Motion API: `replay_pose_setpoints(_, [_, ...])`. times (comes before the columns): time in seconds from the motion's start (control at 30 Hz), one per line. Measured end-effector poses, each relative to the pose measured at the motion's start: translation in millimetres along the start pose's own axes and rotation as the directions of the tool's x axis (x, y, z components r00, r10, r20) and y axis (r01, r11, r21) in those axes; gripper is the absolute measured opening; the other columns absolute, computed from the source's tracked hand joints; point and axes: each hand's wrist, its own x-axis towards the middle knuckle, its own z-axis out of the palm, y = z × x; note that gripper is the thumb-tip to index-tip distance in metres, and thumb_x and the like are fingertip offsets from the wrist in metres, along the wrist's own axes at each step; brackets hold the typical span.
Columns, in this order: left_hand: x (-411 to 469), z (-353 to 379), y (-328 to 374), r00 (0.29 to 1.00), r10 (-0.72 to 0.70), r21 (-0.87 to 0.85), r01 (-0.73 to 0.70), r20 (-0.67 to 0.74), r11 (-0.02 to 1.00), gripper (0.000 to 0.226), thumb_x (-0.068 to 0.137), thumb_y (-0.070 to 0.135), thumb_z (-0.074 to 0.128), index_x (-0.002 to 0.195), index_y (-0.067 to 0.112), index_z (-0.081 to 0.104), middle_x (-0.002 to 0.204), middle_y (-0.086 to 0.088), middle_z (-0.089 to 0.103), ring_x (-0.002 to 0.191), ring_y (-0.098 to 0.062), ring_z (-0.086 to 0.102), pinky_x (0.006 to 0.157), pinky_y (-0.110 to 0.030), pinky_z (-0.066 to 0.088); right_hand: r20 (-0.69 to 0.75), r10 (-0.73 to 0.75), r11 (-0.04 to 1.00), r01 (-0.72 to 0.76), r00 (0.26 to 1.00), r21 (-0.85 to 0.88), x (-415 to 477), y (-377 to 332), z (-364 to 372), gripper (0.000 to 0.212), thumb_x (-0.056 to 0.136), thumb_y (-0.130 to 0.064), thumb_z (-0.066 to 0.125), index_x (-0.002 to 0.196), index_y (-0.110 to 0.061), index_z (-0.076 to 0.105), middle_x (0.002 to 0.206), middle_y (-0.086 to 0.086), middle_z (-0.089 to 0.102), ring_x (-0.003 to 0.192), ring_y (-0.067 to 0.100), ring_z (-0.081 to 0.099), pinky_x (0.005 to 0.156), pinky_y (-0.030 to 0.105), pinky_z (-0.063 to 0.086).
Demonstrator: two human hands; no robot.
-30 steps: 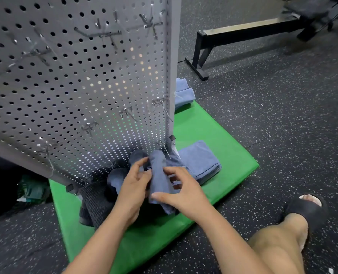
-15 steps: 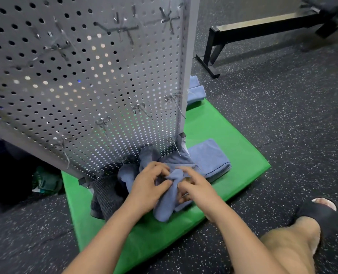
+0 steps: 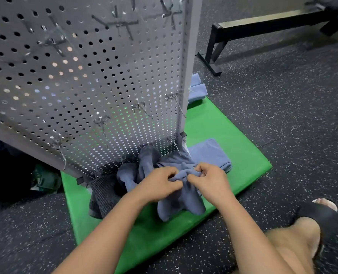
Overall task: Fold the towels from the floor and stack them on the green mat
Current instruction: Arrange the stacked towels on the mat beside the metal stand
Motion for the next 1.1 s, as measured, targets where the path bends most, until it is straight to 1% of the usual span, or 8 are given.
replay_pose_setpoints(0.2, [43.2, -11.9, 6.7, 0.988, -0.113, -0.041, 0.109, -0.105, 0.993, 0.028, 0.089, 0.034, 0.075, 0.077, 0.019, 0.055, 0.073, 0.008, 0.058, 0.068, -0.01, 0.049, 0.056, -0.024, 0.036, -0.219, -0.005, 0.995, -0.016, 0.976, -0.094, 12.5, -2.4, 1.4, 0.042, 0.088, -0.043, 0.076, 0.071, -0.016, 0.048, 0.062, 0.002, 0.058, 0.072, 0.035, 0.056, 0.061, 0.04, 0.038])
replay_pose_setpoints(0.3, [62.7, -18.2, 1.5, 0.96, -0.195, -0.05, 0.189, -0.201, 0.981, 0.017, 0.086, 0.041, 0.074, 0.088, 0.028, 0.064, 0.085, 0.009, 0.072, 0.085, -0.015, 0.066, 0.072, -0.031, 0.05, -0.257, 0.007, 0.999, 0.005, 0.966, 0.043, 25.7, 1.0, 15.5, 0.012, 0.094, -0.034, 0.071, 0.092, -0.027, 0.061, 0.079, -0.002, 0.073, 0.081, 0.029, 0.069, 0.076, 0.039, 0.054])
replay_pose_setpoints(0.43, [74.7, -17.6, -2.6, 0.879, -0.229, -0.011, 0.247, -0.417, 0.969, 0.018, 0.088, 0.055, 0.065, 0.095, 0.038, 0.063, 0.086, 0.015, 0.072, 0.088, -0.018, 0.067, 0.076, -0.032, 0.047, -0.076, 0.039, 0.954, -0.015, 0.996, 0.301, 37.6, 8.3, 27.6, 0.049, 0.097, -0.017, 0.067, 0.142, -0.033, 0.055, 0.119, -0.008, 0.076, 0.106, 0.013, 0.073, 0.104, 0.041, 0.055])
replay_pose_setpoints(0.63, [83.3, -3.6, -3.8, 0.811, -0.104, 0.05, 0.161, -0.576, 0.986, 0.017, 0.092, 0.031, 0.07, 0.109, 0.029, 0.068, 0.111, 0.0, 0.071, 0.103, -0.029, 0.066, 0.091, -0.041, 0.052, -0.137, -0.225, 0.973, 0.215, 0.965, -0.085, 27.4, 9.9, 48.9, 0.041, 0.089, -0.027, 0.063, 0.13, -0.026, 0.062, 0.132, -0.004, 0.065, 0.125, 0.026, 0.058, 0.107, 0.05, 0.046])
replay_pose_setpoints(0.8, [88.6, 7.2, -10.4, 0.823, 0.031, 0.314, 0.181, -0.567, 0.932, 0.021, 0.089, 0.022, 0.076, 0.103, 0.021, 0.061, 0.113, -0.009, 0.062, 0.099, -0.036, 0.064, 0.083, -0.047, 0.052, 0.146, -0.225, 0.971, 0.235, 0.963, -0.053, 30.0, 15.2, 48.9, 0.061, 0.097, -0.017, 0.065, 0.157, -0.027, 0.051, 0.159, -0.004, 0.055, 0.145, 0.019, 0.049, 0.123, 0.039, 0.036])
replay_pose_setpoints(0.87, [92.8, 10.5, -6.2, 0.853, -0.022, 0.175, 0.133, -0.522, 0.976, 0.009, 0.097, 0.024, 0.068, 0.097, 0.019, 0.061, 0.101, -0.007, 0.068, 0.093, -0.036, 0.067, 0.082, -0.047, 0.054, 0.064, -0.195, 0.98, 0.197, 0.979, -0.026, 29.8, 14.7, 47.9, 0.055, 0.098, -0.014, 0.062, 0.151, -0.025, 0.057, 0.152, -0.001, 0.061, 0.139, 0.021, 0.054, 0.119, 0.037, 0.041])
replay_pose_setpoints(0.97, [99.2, 12.1, 0.2, 0.878, -0.204, 0.003, 0.227, -0.434, 0.974, 0.029, 0.099, 0.045, 0.064, 0.097, 0.017, 0.06, 0.091, -0.006, 0.071, 0.096, -0.036, 0.07, 0.08, -0.039, 0.053, -0.174, -0.048, 0.998, 0.055, 0.984, 0.036, 29.0, 16.1, 46.4, 0.03, 0.096, -0.013, 0.061, 0.124, -0.022, 0.068, 0.124, 0.003, 0.072, 0.119, 0.028, 0.065, 0.101, 0.042, 0.051])
replay_pose_setpoints(1.1, [111.8, 14.0, 2.0, 0.894, -0.256, 0.045, 0.292, -0.369, 0.955, 0.05, 0.091, 0.054, 0.074, 0.118, 0.013, 0.062, 0.12, -0.015, 0.074, 0.114, -0.037, 0.069, 0.093, -0.04, 0.052, -0.124, 0.267, 0.957, -0.278, 0.956, -0.081, 23.1, 32.8, 46.5, 0.012, 0.095, -0.02, 0.058, 0.103, -0.012, 0.065, 0.112, 0.018, 0.074, 0.107, 0.042, 0.067, 0.08, 0.042, 0.047])
